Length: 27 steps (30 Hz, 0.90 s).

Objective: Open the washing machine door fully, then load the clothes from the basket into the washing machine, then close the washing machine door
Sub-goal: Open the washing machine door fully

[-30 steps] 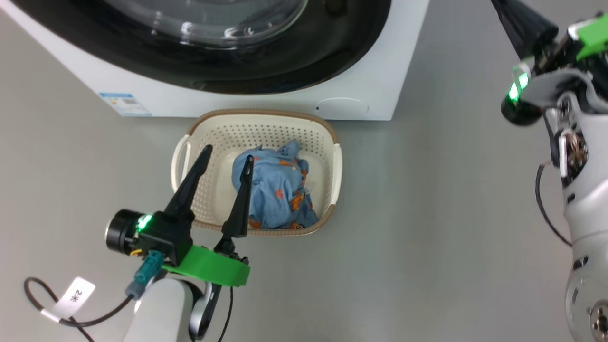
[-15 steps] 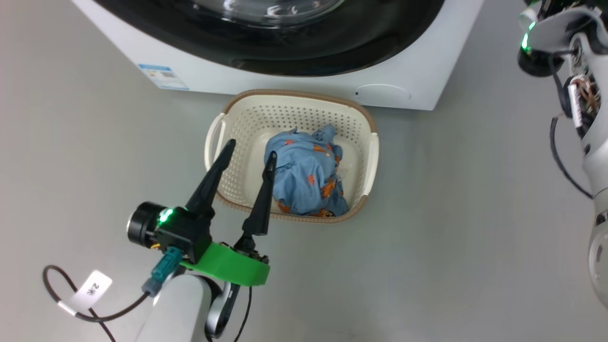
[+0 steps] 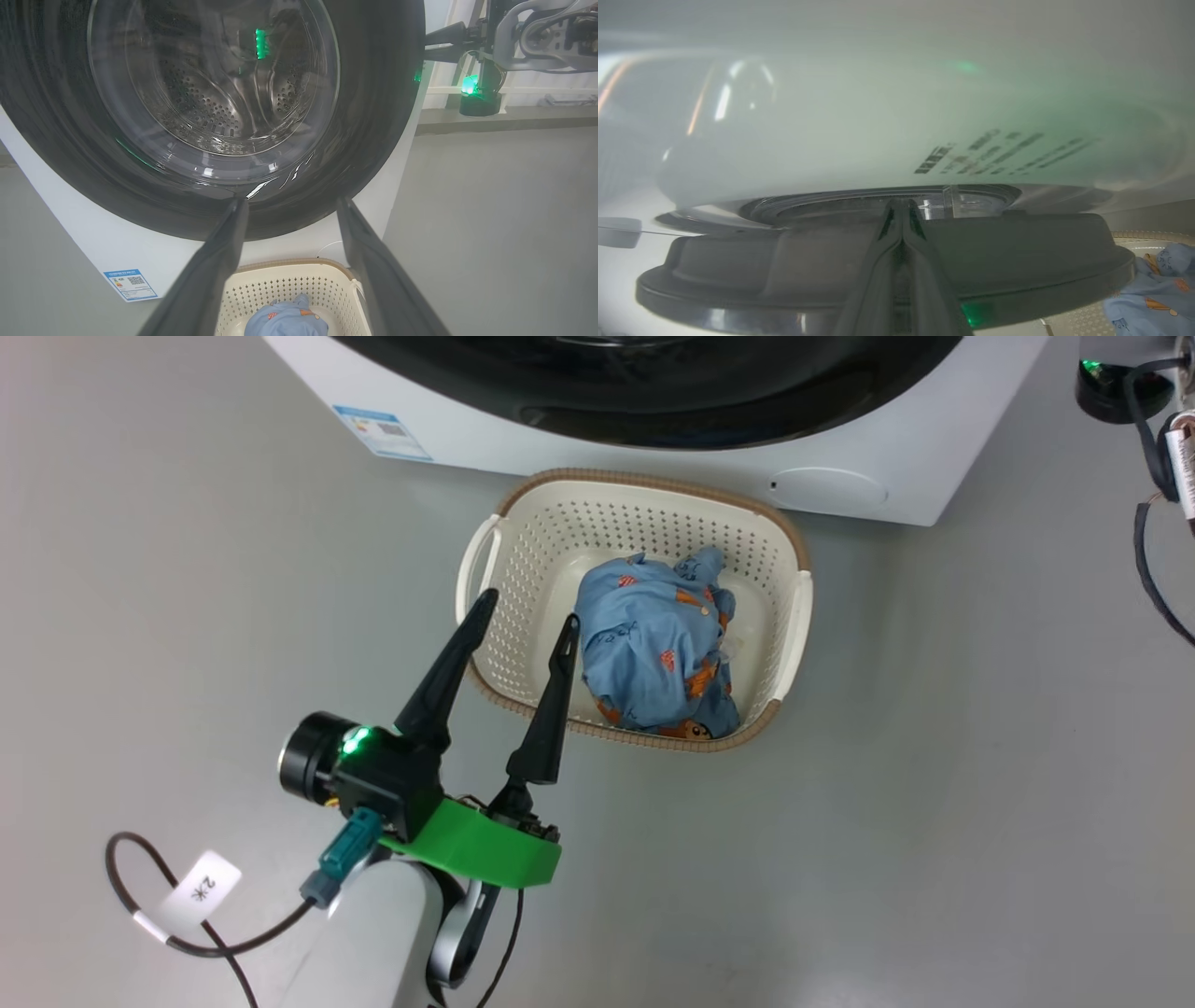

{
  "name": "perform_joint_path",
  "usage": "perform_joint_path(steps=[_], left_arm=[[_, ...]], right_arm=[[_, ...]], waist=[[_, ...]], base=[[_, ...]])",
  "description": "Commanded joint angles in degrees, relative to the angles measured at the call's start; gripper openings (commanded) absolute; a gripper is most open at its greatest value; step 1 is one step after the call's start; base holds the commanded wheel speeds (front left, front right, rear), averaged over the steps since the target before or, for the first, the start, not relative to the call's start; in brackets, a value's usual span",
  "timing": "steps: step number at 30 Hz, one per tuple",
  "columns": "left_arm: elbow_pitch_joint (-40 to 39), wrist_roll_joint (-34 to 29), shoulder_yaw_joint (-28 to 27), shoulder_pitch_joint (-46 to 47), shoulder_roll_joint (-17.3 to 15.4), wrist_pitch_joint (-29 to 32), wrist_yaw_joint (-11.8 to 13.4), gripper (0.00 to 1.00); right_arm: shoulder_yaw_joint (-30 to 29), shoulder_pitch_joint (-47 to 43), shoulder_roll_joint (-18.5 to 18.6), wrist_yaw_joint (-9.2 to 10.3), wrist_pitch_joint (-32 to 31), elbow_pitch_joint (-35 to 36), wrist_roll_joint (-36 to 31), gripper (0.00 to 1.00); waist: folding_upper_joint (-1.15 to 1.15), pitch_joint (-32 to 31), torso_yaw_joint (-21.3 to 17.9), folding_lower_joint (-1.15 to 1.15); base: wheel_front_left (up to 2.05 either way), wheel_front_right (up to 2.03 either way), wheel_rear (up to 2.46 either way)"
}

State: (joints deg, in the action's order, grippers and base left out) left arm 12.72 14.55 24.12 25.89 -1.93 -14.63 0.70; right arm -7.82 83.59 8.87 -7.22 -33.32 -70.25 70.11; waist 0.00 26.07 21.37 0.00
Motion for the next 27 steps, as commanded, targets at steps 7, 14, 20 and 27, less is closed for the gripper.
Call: perform_joint_path(steps=[7,14,20,27], left_arm=[[-1.99,0.83,-1.20,1.33,-0.95,-0.37,1.33,1.00],[-2.48,0.62,-1.81,1.25,-0.95,-0.37,1.62,1.00],[-2.40,-0.27,-2.57,0.68,-0.95,-0.37,1.59,1.00],[-1.90,-0.94,-3.01,0.19,-0.95,-0.37,1.33,1.00]], right_arm=[[1.68,2.37,-2.27,-0.26,-1.85,0.29,-1.35,0.00],[2.90,0.95,-3.16,-0.26,-7.11,1.71,-0.92,0.00],[3.94,-1.28,-3.64,-0.26,-11.78,4.23,-0.31,0.00],[4.75,-5.23,-4.31,-0.26,-17.07,8.52,1.18,0.00]], waist=[[0.00,0.73,0.57,0.00],[0.00,0.76,-0.37,0.00],[0.00,0.50,-1.62,0.00],[0.00,-0.19,-2.97,0.00]], base=[[0.00,0.00,0.00],[0.00,0.00,0.00],[0.00,0.00,0.00],[0.00,0.00,0.00]])
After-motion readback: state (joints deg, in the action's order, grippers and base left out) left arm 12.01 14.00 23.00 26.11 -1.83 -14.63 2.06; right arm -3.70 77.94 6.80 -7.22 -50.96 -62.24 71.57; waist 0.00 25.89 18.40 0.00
